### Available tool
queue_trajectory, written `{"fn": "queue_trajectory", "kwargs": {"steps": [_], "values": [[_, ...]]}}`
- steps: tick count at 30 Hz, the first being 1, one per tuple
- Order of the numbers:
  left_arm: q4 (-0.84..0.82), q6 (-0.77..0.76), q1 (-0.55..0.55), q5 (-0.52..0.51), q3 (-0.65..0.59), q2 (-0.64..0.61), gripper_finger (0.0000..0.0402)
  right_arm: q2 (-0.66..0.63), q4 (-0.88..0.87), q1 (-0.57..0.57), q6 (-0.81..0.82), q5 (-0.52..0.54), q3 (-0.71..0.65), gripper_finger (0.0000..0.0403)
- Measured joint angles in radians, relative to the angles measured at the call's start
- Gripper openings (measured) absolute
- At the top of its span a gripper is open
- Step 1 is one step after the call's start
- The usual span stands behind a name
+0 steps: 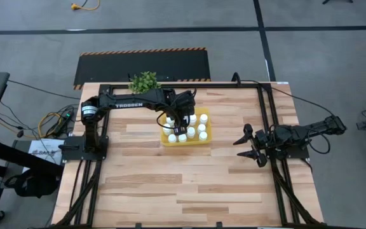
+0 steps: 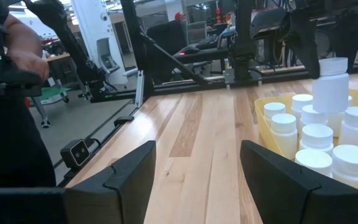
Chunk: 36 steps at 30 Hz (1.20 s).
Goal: Pick and place pill bottles into a basket
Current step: Put the white medicine bottle into the yellow bin
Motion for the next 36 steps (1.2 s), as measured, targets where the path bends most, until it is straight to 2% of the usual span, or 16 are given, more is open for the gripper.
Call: {"fn": "queue_trajectory", "kwargs": {"steps": [36], "values": [[0.027, 0.035, 0.002, -0.001, -0.001, 0.065, 0.016, 0.0, 0.0, 0.0, 0.0, 0.0, 0.0, 0.0226]]}}
